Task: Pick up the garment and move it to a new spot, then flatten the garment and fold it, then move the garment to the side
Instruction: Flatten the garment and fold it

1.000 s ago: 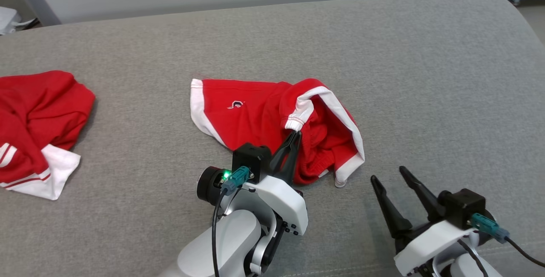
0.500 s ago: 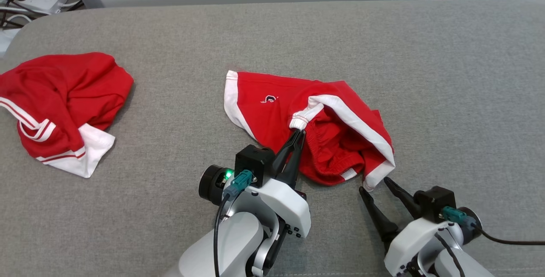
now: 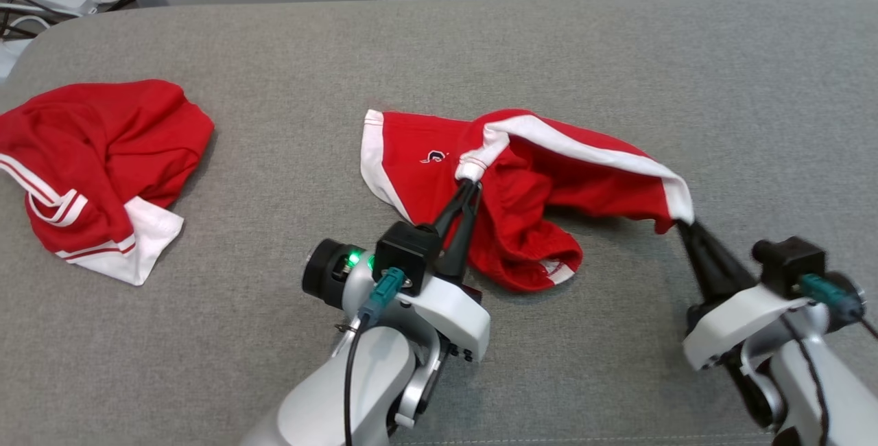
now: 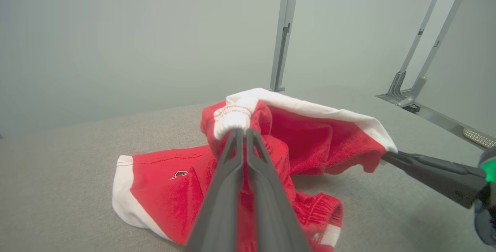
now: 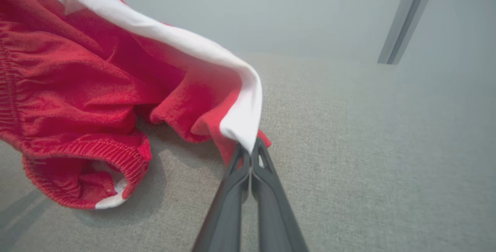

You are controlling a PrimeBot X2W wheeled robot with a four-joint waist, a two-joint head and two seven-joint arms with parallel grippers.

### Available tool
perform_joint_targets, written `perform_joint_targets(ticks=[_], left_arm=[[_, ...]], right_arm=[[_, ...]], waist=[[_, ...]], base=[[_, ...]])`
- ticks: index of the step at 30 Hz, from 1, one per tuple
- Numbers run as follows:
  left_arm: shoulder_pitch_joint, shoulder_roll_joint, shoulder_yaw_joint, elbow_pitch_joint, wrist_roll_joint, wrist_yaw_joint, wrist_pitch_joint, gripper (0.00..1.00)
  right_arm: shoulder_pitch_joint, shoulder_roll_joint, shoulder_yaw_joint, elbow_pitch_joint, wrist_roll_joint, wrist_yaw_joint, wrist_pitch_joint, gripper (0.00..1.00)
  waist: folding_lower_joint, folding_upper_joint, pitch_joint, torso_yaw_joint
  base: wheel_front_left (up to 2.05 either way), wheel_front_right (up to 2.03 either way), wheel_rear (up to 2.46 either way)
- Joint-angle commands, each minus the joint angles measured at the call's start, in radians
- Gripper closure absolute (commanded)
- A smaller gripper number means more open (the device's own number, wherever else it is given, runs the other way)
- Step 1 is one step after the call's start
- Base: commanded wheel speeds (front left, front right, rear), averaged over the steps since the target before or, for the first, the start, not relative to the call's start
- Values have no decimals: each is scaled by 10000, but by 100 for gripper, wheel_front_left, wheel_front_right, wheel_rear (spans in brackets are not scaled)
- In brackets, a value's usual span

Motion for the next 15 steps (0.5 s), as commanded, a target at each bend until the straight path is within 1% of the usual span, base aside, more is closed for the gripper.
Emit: perform_joint_targets(ticks=[1,5,9,10,11,15], left_arm=[[-311,140,428,-313,192,81,-103,100],[-129,634,896,-721,735,-34,-103,100],[-161,1543,1104,-1065,1445,-18,-103,100],[-221,1800,1099,-1122,1610,-23,-103,100],[-372,2232,1113,-1255,1787,-85,-30,100],[-975,2963,1054,-1498,2080,-464,346,100]], right_arm=[[47,-158,-79,-421,-221,42,-136,100],[157,-492,-986,-1424,-931,42,-136,100],[126,-856,-1606,-2204,-1439,42,-136,100],[99,-965,-1613,-2311,-1535,42,-136,100],[-63,-1216,-1429,-2413,-1596,42,-136,100],[-940,-1736,-766,-2170,-1437,42,-136,100]], waist=[[0,0,-66,-87],[0,0,-282,-292],[0,0,-523,-385],[0,0,-585,-395],[0,0,-666,-396],[0,0,-710,-389]], base=[[0,0,0],[0,0,0],[0,0,0],[0,0,0],[0,0,0],[0,0,0]])
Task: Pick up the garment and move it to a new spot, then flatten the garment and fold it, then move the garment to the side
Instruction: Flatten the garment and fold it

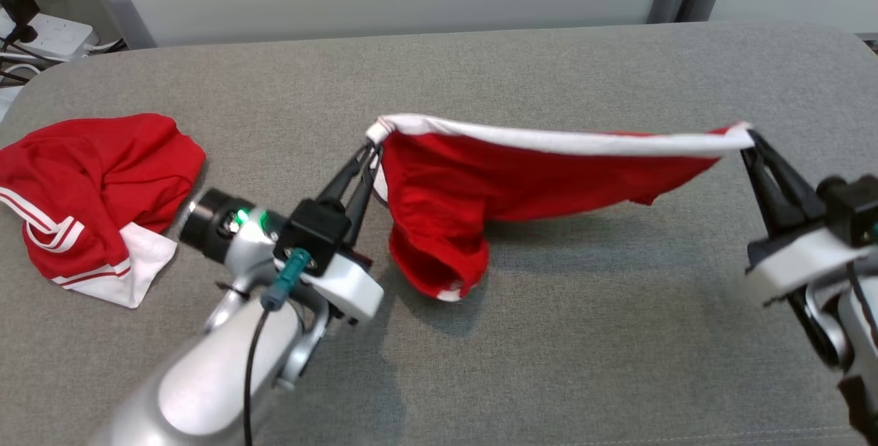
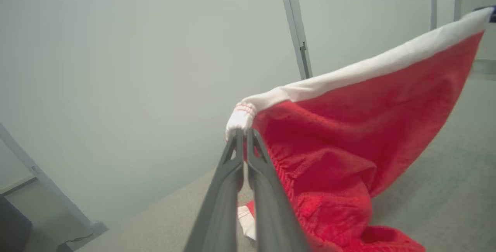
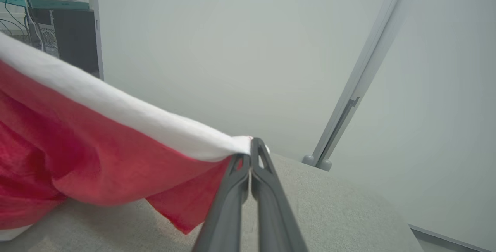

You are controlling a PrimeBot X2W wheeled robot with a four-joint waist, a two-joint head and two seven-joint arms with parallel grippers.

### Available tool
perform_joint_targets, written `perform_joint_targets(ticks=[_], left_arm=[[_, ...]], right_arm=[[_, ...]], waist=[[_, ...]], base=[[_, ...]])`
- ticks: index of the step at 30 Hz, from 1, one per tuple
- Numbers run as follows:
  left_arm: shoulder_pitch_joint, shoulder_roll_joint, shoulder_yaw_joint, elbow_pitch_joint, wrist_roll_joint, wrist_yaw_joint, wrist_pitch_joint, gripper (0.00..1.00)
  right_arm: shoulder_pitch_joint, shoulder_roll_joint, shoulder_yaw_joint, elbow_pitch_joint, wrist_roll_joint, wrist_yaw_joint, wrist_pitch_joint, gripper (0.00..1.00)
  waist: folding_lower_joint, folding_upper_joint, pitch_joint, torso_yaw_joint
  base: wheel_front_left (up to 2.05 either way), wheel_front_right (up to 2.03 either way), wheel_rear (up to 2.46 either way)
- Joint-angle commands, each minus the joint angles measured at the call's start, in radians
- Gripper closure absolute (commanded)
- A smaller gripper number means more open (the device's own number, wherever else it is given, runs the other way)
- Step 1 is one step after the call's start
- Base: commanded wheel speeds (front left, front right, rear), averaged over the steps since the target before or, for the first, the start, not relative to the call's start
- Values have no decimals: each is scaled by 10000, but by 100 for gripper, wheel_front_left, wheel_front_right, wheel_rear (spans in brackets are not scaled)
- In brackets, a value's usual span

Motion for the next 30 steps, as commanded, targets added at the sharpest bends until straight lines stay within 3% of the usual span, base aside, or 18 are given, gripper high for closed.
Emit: perform_joint_targets(ticks=[1,7,12,15,19,23,27,30], left_arm=[[-880,390,367,-291,198,-131,49,100],[-1863,676,331,-727,349,-671,289,100],[-1866,989,858,-2194,-677,-909,1283,100],[-1938,1549,1272,-3588,-1080,-892,1986,100],[-2125,2221,1858,-5500,-1317,-543,2872,100],[-2101,2351,2419,-6869,-2112,-113,3750,100],[-1937,2370,2478,-7096,-2647,-67,4220,100],[-1988,2166,2360,-6373,-3059,-435,4200,100]], right_arm=[[-675,-334,247,-156,110,40,-134,100],[-2247,-966,777,-72,269,40,-134,100],[-2530,-1627,748,-932,361,40,-134,100],[-2466,-2095,568,-1778,416,40,-134,100],[-2244,-2727,-167,-3121,244,40,18,100],[-1993,-3054,-1047,-4485,108,40,725,100],[-1814,-3087,-1074,-4767,301,40,1407,100],[-2082,-2956,-378,-4133,766,40,1800,100]], waist=[[0,-1,6,7],[0,-1,-44,105],[0,-1,-331,12],[0,-1,-605,-93],[0,-1,-876,-202],[0,-1,-905,-258],[0,-1,-716,-246],[0,-1,-398,-177]], base=[[0,0,0],[0,0,0],[0,0,0],[0,0,0],[0,0,0],[0,0,0],[0,0,0],[0,0,0]])
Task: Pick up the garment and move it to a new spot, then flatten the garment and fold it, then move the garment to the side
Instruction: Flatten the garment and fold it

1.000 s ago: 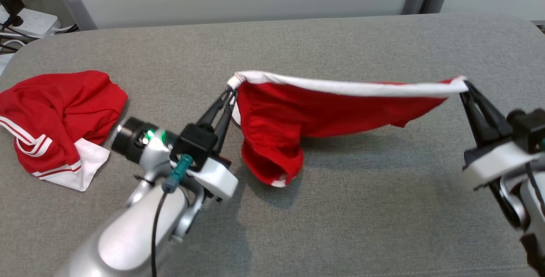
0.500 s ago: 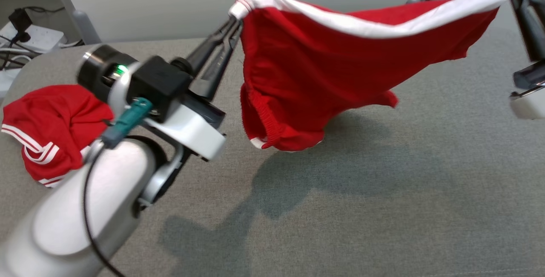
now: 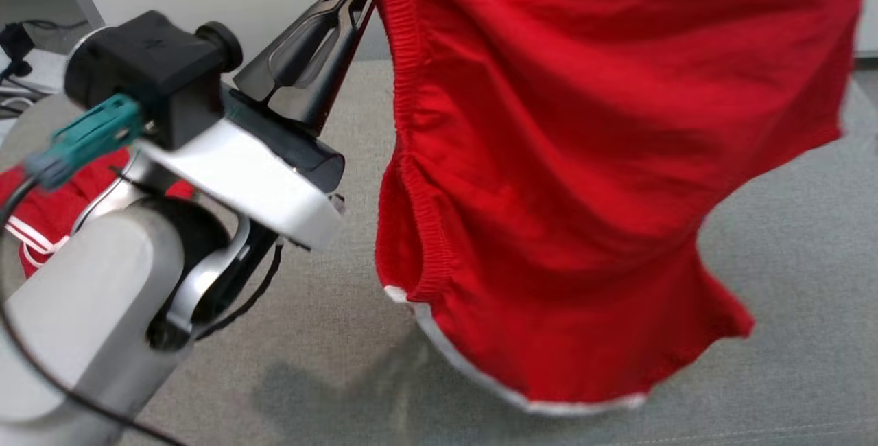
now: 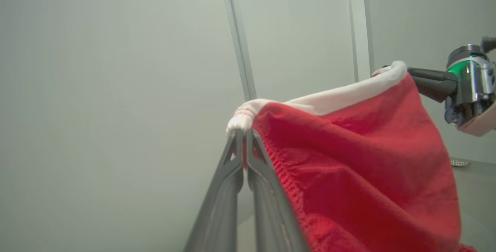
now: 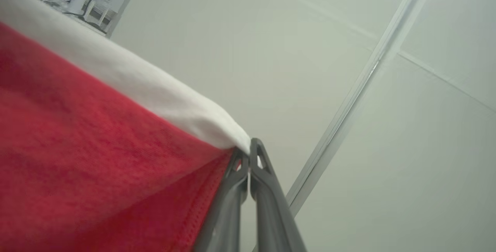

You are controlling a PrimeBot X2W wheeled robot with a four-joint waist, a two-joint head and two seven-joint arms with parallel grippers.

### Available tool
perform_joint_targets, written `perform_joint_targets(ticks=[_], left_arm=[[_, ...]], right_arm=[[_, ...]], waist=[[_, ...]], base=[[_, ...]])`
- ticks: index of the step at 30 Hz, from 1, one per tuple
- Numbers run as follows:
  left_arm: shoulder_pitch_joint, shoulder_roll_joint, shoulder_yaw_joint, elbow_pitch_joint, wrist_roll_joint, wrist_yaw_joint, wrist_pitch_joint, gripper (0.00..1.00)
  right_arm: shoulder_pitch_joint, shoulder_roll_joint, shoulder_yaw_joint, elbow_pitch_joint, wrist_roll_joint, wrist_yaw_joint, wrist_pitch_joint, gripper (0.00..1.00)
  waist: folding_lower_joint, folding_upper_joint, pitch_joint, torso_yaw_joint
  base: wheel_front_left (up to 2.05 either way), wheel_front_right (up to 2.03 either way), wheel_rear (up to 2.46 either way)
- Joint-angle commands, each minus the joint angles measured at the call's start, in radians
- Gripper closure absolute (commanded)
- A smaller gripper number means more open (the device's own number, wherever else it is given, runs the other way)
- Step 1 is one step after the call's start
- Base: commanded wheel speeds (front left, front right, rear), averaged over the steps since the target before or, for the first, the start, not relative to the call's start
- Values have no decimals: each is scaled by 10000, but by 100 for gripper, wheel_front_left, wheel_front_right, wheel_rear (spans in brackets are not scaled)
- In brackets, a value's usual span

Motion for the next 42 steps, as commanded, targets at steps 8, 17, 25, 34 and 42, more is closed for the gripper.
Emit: perform_joint_targets(ticks=[8,17,25,34,42], left_arm=[[-3168,-1485,-505,6271,817,-2493,-2339,100],[-5394,-2580,-2098,9432,3037,-3731,-4690,100],[-2366,-2611,-2676,9317,4345,-3823,-4711,100],[-14,-2341,-2578,8342,5665,-3662,-4713,100],[1691,-1671,-2530,7176,6091,-3513,-4714,100]], right_arm=[[-4482,1070,3887,5311,571,31,-536,100],[-7361,1239,6315,7999,-6,31,-1805,100],[-4935,703,7540,7603,946,31,-1833,100],[-2591,324,6542,6790,1171,31,-1835,100],[14,-340,5163,5937,1249,31,-1835,100]], waist=[[0,0,86,335],[0,0,727,348],[0,0,2127,-286],[0,0,2440,-657],[0,0,1942,-69]], base=[[0,0,0],[0,0,0],[0,0,0],[0,0,0],[0,0,0]])
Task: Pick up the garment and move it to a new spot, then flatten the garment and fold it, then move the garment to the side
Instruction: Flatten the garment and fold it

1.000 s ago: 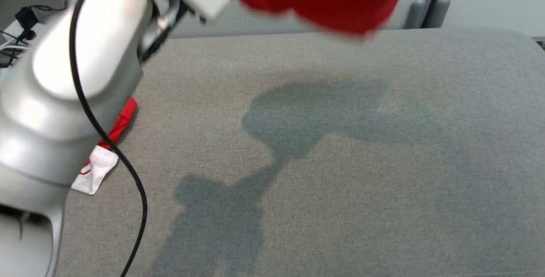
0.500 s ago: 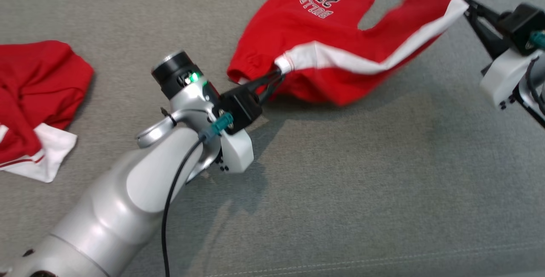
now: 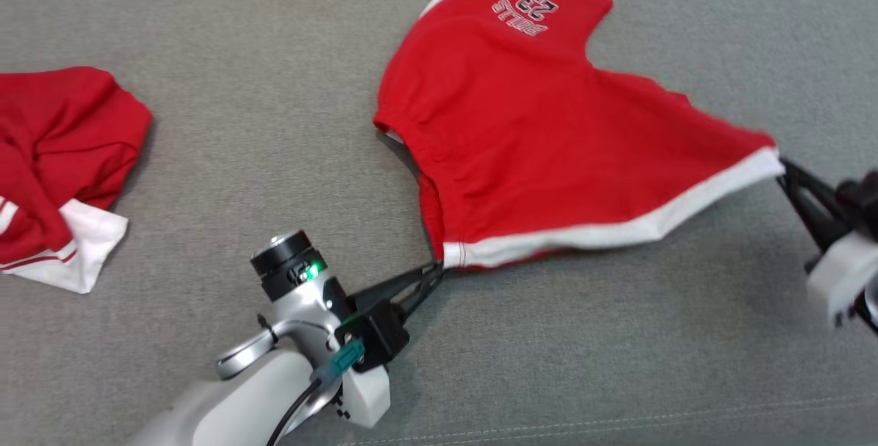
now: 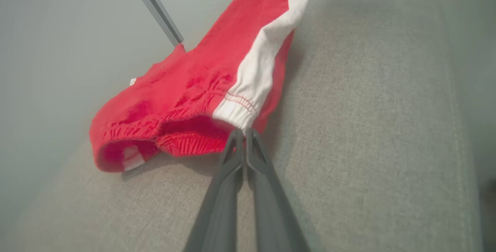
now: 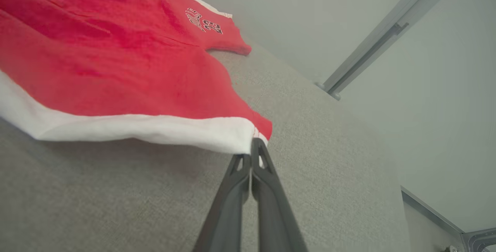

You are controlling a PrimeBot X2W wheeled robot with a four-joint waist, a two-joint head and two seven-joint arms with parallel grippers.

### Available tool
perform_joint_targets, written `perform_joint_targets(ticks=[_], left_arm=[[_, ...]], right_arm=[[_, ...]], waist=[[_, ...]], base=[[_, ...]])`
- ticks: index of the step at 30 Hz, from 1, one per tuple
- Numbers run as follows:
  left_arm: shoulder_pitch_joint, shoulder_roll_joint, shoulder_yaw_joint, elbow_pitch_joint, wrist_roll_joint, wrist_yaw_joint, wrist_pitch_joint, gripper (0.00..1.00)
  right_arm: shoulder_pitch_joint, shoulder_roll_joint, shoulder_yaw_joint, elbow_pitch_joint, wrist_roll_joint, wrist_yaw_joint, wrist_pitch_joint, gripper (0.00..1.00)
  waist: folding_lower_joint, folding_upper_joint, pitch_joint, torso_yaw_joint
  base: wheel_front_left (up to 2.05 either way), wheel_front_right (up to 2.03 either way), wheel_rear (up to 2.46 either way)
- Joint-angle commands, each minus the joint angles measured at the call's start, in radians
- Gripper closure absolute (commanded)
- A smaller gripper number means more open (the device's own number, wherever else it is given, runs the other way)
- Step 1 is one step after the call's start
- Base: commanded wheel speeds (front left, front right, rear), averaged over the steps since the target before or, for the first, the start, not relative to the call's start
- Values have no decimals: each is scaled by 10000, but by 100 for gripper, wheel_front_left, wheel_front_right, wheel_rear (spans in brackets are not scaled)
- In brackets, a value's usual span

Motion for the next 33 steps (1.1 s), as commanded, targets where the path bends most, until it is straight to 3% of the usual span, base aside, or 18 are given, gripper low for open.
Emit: perform_joint_targets(ticks=[1,8,20,21,22,23,25,26,33], left_arm=[[-19,231,361,-292,79,103,-29,100],[750,597,288,-584,209,6,-29,100],[1552,261,-78,488,-23,-189,-30,100],[1569,224,-74,629,-37,-193,-30,100],[1573,189,-97,767,-30,-198,-30,100],[1572,144,-94,884,-34,-201,-30,95],[1571,57,-95,1162,-51,-207,-30,39],[1588,-5,-78,1288,-105,-211,-30,0],[1937,-117,560,1813,-655,17,-30,0]], right_arm=[[651,-393,-94,-180,72,0,-102,100],[2912,-377,-1142,-835,103,0,-5,100],[4801,151,-1895,-1045,40,0,637,100],[4834,180,-1939,-1055,13,0,669,93],[4858,214,-1988,-1058,-17,0,707,70],[4880,255,-2035,-1063,-32,0,748,0],[4893,325,-2127,-1091,-94,0,766,0],[4895,363,-2191,-1120,-99,0,744,0],[4939,552,-2991,-1407,-391,0,497,0]], waist=[[0,0,-210,230],[0,0,-484,437],[0,0,-678,393],[0,0,-686,390],[0,0,-702,381],[0,0,-710,374],[0,0,-740,364],[0,0,-764,361],[0,0,-1084,274]], base=[[0,0,0],[0,0,0],[0,0,0],[0,0,0],[0,0,0],[0,0,0],[0,0,0],[0,0,0],[0,0,0]])
